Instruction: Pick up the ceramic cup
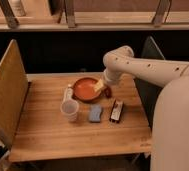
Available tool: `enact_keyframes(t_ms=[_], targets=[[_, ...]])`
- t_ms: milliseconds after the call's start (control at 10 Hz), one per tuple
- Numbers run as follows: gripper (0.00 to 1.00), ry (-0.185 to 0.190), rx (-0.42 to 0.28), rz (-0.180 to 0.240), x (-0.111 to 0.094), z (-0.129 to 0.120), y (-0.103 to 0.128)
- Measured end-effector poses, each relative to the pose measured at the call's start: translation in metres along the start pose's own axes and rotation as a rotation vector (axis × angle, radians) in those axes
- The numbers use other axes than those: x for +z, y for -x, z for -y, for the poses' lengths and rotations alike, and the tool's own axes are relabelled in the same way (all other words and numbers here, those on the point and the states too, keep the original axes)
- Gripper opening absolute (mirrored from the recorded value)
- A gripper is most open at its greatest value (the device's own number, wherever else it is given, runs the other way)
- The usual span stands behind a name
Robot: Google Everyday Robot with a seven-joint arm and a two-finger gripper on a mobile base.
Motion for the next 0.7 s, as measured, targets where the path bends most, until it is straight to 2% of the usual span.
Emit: enact_keyframes(t_ms=[400, 500, 700], targets=[[0.8, 0.0, -0.011, 0.0, -0.001, -0.001, 0.0], [0.8, -0.005, -0.064, 0.017, -0.009, -0.013, 0.003], [0.8, 0.006, -0.245, 0.08, -0.036, -0.074, 0.009]])
